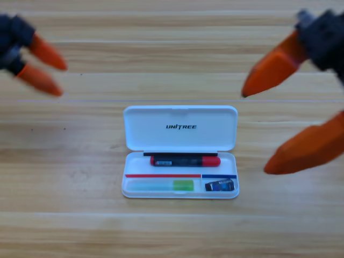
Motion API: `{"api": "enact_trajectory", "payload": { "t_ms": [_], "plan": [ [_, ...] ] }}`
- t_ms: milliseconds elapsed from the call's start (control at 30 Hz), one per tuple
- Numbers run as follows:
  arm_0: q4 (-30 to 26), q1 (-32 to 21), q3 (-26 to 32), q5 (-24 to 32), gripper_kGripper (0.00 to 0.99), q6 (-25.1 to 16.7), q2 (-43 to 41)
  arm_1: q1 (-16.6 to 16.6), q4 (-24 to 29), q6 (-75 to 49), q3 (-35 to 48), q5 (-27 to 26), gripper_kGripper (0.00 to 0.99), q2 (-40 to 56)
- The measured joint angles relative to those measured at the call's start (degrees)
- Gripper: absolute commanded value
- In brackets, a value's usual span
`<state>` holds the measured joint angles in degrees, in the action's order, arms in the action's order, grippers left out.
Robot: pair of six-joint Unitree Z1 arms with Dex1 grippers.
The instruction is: Clean up eraser and pencils
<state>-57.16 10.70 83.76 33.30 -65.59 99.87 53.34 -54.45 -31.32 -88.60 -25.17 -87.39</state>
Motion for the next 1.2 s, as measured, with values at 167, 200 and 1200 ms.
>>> {"api": "enact_trajectory", "payload": {
  "t_ms": [167, 200, 1200],
  "plan": [
    [0.00, -0.75, 8.09, 9.28, 0.000, -4.55, 9.01, -0.62, 5.37, 3.58, 6.32, -3.42, 0.985, 5.98],
    [0.00, -0.96, 9.28, 10.89, 0.000, -4.93, 10.96, -0.65, 5.37, 3.80, 6.34, -4.23, 0.985, 6.55],
    [-15.19, 2.98, 32.29, 20.65, 0.000, -10.31, 46.58, -0.80, 5.38, 3.95, 8.18, -9.93, 0.985, 6.89]
  ]
}}
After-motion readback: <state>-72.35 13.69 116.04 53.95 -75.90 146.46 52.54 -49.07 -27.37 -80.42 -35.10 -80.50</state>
